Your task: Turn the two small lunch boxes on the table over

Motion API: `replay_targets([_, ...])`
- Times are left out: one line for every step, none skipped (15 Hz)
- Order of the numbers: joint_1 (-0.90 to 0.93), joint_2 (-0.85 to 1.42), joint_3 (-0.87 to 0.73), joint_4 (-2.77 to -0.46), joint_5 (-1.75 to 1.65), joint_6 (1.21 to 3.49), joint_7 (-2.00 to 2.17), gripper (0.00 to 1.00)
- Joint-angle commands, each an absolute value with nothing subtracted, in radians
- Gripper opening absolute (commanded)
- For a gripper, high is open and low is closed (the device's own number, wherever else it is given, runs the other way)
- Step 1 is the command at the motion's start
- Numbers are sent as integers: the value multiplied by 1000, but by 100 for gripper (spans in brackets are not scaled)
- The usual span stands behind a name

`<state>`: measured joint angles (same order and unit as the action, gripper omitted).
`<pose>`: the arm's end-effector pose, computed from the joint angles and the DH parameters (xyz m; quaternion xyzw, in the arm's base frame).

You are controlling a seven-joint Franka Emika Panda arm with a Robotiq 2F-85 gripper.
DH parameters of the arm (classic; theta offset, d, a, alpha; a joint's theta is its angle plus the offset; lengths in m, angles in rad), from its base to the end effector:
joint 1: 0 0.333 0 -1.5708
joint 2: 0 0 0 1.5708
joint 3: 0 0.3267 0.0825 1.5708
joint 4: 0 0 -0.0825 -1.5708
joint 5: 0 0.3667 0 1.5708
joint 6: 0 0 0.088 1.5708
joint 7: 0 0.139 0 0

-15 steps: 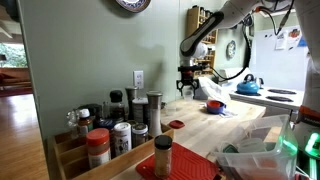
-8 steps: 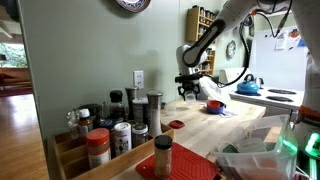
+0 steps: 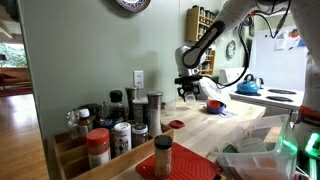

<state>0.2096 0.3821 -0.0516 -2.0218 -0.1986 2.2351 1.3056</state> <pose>0.5649 0.0793 0.2389 0.8692 -0.4802 -0.0076 0.1175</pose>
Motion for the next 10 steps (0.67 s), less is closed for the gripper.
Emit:
replay_targets([251, 428, -53, -2005, -300, 2198, 1333, 56])
replay_targets([261, 438, -53, -1999, -310, 2184, 1351, 56])
replay_targets([271, 448, -54, -1994, -321, 2174, 1369, 56])
replay_targets([284, 456, -57, -1992, -346, 2168, 1384, 56])
replay_targets([291, 458, -55, -1985, -363, 2151, 1391, 56])
replay_targets([293, 455, -50, -1987, -376, 2154, 1387, 95])
replay_targets([293, 451, -47, -1988, -381, 2153, 1385, 96])
replay_targets([295, 445, -48, -1991, -391, 2155, 1384, 100])
replay_targets([293, 432, -47, -2000, -393, 2163, 1378, 100])
replay_targets([290, 422, -47, -2006, -396, 2170, 1376, 100])
